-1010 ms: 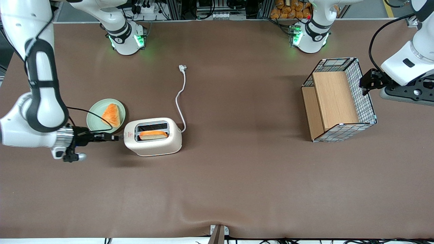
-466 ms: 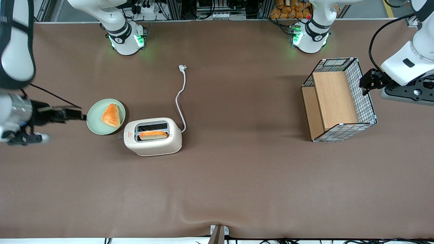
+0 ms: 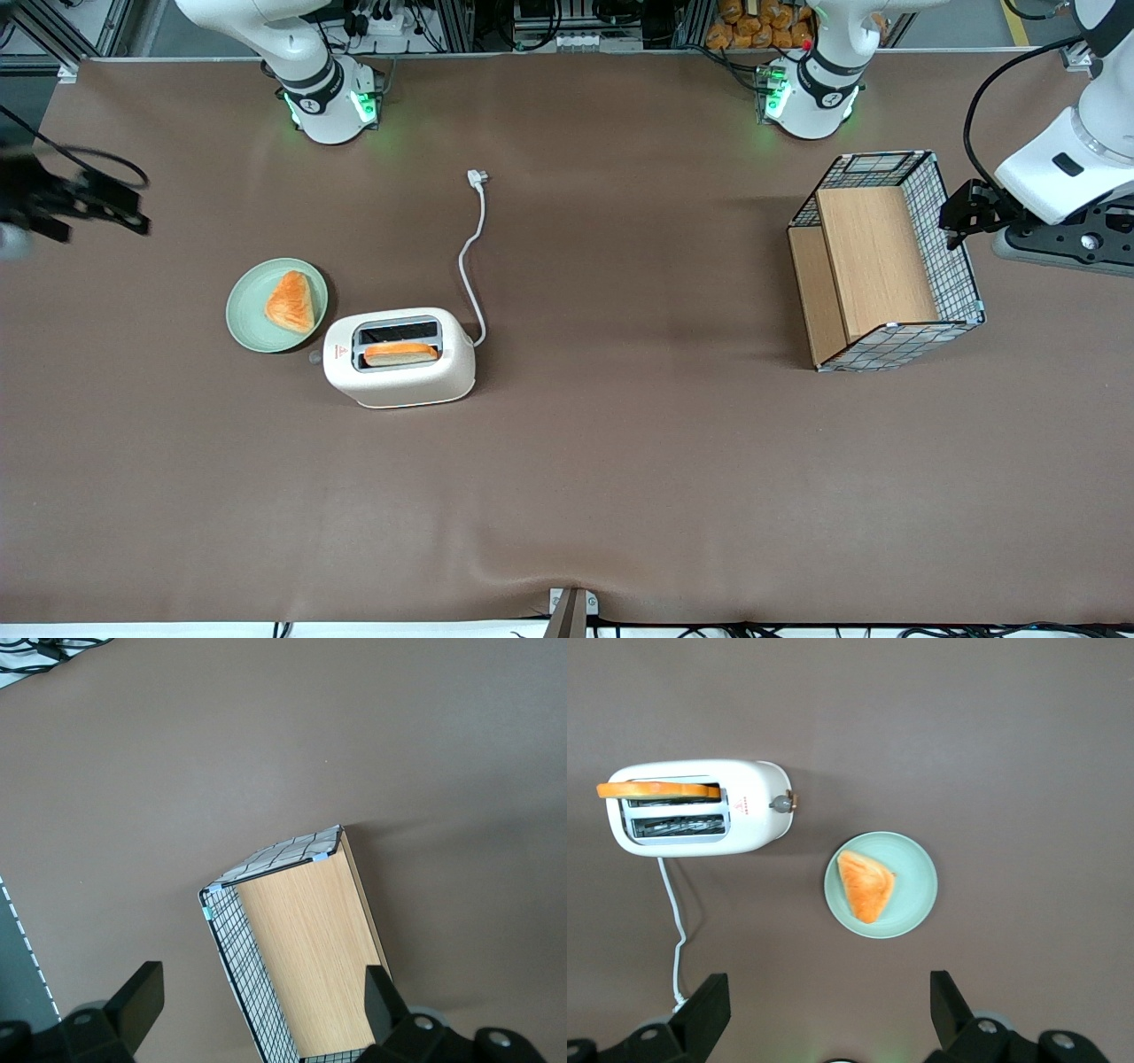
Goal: Press toaster button with right arm
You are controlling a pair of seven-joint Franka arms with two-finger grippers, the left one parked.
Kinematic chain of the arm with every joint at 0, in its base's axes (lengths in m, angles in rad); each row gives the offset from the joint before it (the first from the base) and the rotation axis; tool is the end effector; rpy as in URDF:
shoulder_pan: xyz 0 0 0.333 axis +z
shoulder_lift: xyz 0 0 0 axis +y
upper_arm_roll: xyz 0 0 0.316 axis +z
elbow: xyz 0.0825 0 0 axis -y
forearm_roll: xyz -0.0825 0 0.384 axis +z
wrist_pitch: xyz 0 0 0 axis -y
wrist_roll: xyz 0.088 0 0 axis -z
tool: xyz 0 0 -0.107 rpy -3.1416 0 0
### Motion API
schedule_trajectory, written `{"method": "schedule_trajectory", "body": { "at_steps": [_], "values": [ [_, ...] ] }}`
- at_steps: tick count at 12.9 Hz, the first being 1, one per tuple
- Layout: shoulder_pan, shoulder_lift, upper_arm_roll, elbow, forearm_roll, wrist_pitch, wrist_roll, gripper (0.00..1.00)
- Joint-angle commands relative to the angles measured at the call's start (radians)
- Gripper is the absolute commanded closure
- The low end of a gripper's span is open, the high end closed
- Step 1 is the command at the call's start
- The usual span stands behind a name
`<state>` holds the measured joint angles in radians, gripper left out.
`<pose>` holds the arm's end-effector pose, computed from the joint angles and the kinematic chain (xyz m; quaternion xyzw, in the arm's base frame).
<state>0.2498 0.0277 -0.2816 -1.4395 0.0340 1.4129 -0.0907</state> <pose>0.5463 -0.0108 0.6574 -0.9991 -0.0316 0.0258 0.0146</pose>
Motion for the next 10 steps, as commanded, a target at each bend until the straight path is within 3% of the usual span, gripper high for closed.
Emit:
{"method": "schedule_trajectory", "body": {
  "at_steps": [1,3,10],
  "values": [
    [-0.004,-0.057,0.002,-0.068,-0.031,0.04,0.053,0.0],
    [-0.004,-0.104,0.004,-0.143,-0.035,0.101,0.092,0.0],
    [-0.004,-0.091,0.007,-0.128,-0.055,0.098,0.094,0.0]
  ]
}}
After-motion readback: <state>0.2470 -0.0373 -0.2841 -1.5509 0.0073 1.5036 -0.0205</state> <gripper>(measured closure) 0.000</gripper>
